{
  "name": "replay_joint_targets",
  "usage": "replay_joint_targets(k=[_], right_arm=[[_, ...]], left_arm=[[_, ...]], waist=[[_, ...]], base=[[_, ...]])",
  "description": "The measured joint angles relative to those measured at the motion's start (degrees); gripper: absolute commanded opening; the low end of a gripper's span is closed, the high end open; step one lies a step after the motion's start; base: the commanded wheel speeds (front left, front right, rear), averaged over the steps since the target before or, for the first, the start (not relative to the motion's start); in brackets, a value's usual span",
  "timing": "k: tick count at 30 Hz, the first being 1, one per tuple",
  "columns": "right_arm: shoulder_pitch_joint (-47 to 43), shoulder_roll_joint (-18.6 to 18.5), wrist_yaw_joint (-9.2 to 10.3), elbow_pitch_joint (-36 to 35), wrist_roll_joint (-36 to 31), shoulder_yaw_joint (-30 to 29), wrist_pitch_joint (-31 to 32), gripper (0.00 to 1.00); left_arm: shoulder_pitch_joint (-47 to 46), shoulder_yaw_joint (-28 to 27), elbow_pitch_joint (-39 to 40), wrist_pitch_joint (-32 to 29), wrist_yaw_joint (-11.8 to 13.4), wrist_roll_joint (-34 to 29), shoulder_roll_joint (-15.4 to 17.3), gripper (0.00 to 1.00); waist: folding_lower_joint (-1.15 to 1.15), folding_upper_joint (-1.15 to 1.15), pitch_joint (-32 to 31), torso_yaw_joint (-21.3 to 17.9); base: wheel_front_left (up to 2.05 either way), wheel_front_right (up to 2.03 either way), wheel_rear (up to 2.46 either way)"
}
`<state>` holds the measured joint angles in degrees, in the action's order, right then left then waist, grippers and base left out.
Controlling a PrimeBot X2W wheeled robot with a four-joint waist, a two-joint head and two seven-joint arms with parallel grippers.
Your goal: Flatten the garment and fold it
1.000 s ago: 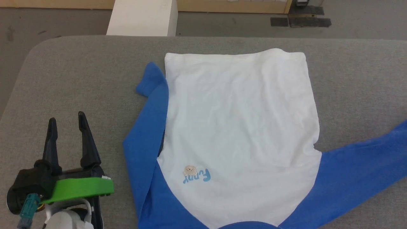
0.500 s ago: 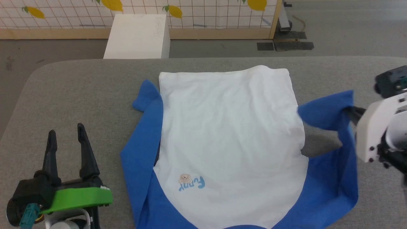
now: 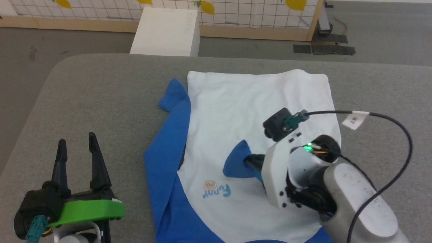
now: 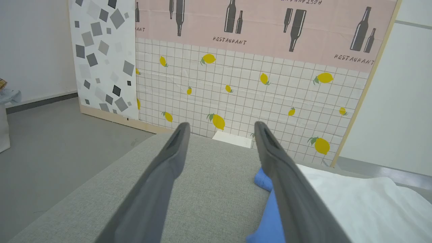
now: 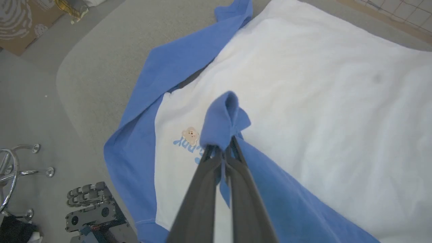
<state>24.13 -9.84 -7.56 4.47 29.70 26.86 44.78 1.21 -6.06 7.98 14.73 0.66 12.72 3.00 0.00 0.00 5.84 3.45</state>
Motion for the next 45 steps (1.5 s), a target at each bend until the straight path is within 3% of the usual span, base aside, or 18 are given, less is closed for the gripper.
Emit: replay_joint_targets(k=[5,14,16,17,24,29,34,38,45], right_arm=[[0.9,2.1,0.0,5.4,0.7,5.9,-2.3,0.0],[1.2,1.5,0.0,13.3,3.3,15.7,-2.8,0.0],[1.5,1.5,0.0,13.8,5.3,16.6,-3.4,0.47],[1.8,1.5,0.0,13.7,6.2,16.8,-4.1,1.0],[5.3,1.1,0.0,9.9,13.1,9.7,-10.1,1.0],[6.6,-3.3,0.0,6.5,13.5,-0.8,-13.8,1.0],[4.8,-5.4,0.0,6.0,10.1,-16.3,-19.4,1.0],[0.8,-5.0,0.0,5.7,5.4,-27.8,-21.1,1.0],[-5.3,-1.4,0.0,0.2,-0.2,-38.5,-19.1,1.0]], left_arm=[[0.0,0.5,0.0,0.0,0.3,0.4,0.0,1.0],[0.0,0.4,0.0,0.0,1.0,0.8,0.0,1.0],[0.0,0.3,0.0,0.0,1.0,0.8,0.0,1.0],[0.0,0.3,0.0,0.0,1.0,0.8,0.0,1.0],[0.1,-0.2,-0.9,0.0,1.0,0.7,0.0,1.0],[0.5,-0.8,-1.4,0.0,0.8,0.7,0.0,1.0],[0.8,-0.8,-2.4,0.0,0.4,0.6,0.0,1.0],[0.7,-0.5,-4.2,0.0,0.2,0.8,0.0,1.0],[-5.5,0.6,-7.9,-4.3,-0.2,3.6,0.0,1.0]], waist=[[0.0,0.0,0.8,2.1],[0.0,0.0,2.0,3.9],[0.0,0.0,2.0,3.7],[0.0,0.0,2.0,3.5],[0.0,0.0,1.2,2.1],[0.0,0.0,0.0,0.5],[0.0,0.0,-0.9,-1.1],[0.0,0.0,-1.2,-2.3],[0.0,0.0,0.3,-3.5]], base=[[0.0,0.0,0.0],[0.0,0.0,0.0],[0.0,0.0,0.0],[0.0,0.0,0.0],[0.0,0.0,0.0],[0.0,0.0,0.0],[0.0,0.0,0.0],[0.0,0.0,0.0],[0.0,0.0,0.0]])
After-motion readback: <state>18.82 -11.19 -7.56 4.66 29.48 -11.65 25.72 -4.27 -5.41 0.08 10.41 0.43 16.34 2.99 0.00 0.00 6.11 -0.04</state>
